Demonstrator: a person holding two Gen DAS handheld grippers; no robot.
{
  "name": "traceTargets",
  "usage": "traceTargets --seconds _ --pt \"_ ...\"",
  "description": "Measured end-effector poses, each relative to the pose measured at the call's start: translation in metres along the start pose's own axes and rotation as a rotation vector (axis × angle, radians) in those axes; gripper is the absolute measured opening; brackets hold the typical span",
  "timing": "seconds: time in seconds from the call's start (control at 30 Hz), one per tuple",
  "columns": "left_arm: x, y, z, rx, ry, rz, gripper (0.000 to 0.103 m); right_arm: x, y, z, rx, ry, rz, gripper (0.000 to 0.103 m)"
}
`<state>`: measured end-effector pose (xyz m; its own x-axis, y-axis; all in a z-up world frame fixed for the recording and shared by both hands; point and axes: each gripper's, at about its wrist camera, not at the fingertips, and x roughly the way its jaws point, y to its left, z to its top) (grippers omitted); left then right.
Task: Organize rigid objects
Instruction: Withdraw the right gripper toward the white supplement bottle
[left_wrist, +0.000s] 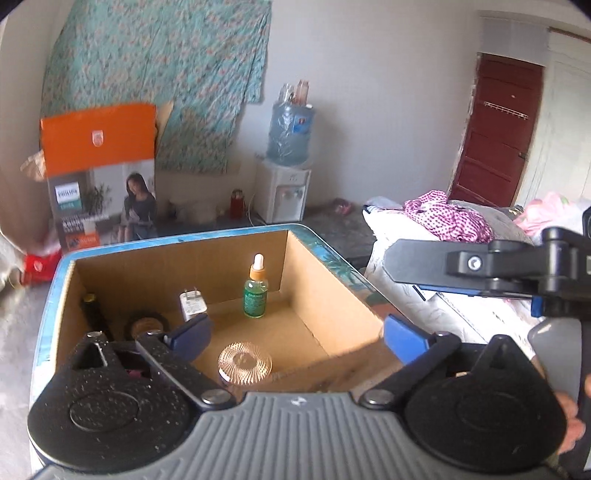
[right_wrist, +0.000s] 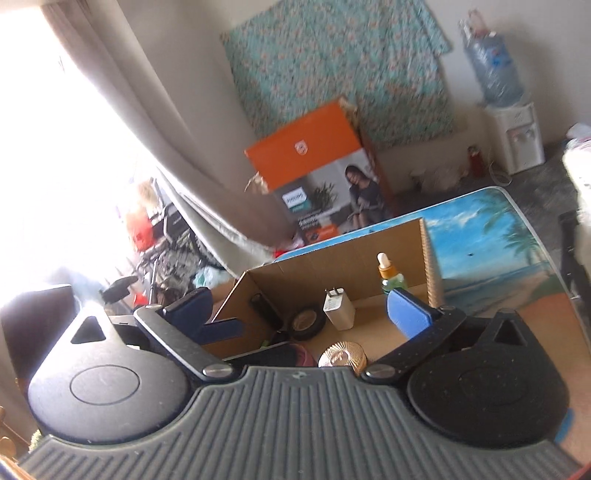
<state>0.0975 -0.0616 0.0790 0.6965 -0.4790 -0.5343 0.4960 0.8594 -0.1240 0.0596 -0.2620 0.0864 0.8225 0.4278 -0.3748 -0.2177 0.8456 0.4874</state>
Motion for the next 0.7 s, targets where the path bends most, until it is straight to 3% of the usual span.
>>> traceTargets --seconds 0.23,0.7 --pt "-0.035 0.003 -0.042 0.009 0.035 0.010 0.102 -0.020 0.001 -0.039 0.065 0.041 0.013 0.102" --pt "-0.057 0.042 -0.092 -0.032 0.050 0.180 0.102 0.029 0.036 -0.076 0.051 0.217 0.082 0.102"
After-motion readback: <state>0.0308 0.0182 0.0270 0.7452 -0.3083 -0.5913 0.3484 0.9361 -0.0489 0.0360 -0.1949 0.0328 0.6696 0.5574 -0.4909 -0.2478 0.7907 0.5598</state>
